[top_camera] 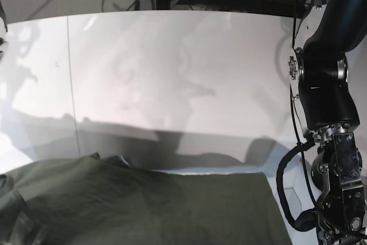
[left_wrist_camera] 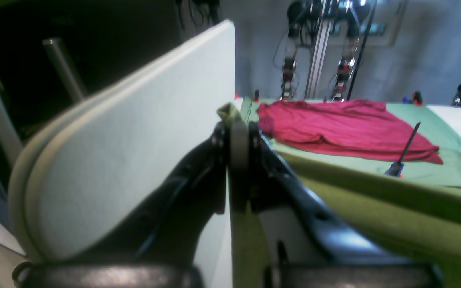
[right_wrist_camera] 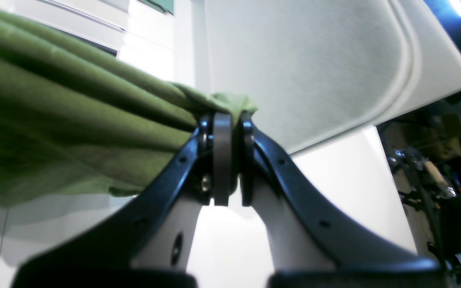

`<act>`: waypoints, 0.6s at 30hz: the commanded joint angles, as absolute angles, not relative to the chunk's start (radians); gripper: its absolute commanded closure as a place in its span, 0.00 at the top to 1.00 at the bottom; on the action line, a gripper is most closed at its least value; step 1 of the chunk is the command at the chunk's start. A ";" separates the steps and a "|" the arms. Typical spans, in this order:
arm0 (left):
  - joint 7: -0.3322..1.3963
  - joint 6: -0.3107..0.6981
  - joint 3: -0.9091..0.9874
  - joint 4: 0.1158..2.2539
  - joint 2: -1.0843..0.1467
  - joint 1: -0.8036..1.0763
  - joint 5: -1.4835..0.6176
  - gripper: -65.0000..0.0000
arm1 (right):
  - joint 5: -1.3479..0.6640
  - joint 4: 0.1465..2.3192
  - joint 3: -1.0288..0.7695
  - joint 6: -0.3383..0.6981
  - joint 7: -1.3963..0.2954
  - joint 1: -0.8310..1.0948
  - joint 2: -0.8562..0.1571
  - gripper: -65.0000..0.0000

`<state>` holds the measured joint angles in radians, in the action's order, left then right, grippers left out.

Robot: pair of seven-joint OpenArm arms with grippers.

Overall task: Layout the t-shirt on the table in an organized manner, then fold the t-shirt properly
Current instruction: 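Swing the lifted shirt through the air with both grippers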

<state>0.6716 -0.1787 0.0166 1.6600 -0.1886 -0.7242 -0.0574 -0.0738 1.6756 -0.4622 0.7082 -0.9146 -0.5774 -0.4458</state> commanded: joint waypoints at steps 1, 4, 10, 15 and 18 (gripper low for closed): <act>0.638 -0.188 0.028 1.666 -0.199 -0.762 -0.042 0.00 | -0.058 1.673 -0.452 0.698 -0.891 -0.605 -0.484 0.00; 0.636 -0.188 0.030 1.662 -0.199 -0.774 -0.042 0.00 | -0.058 1.626 -0.410 0.698 -0.840 -0.605 -0.506 0.00; 0.636 -0.188 0.030 1.662 -0.199 -0.788 -0.044 0.00 | -0.058 1.606 -0.367 0.696 -0.748 -0.641 -0.510 0.00; 0.636 -0.188 0.030 1.673 -0.199 -0.768 -0.044 0.00 | -0.058 1.610 -0.355 0.673 -0.748 -0.656 -0.512 0.00; 0.636 -0.188 0.028 1.673 -0.199 -0.733 -0.044 0.00 | -0.058 1.610 -0.357 0.670 -0.751 -0.631 -0.506 0.00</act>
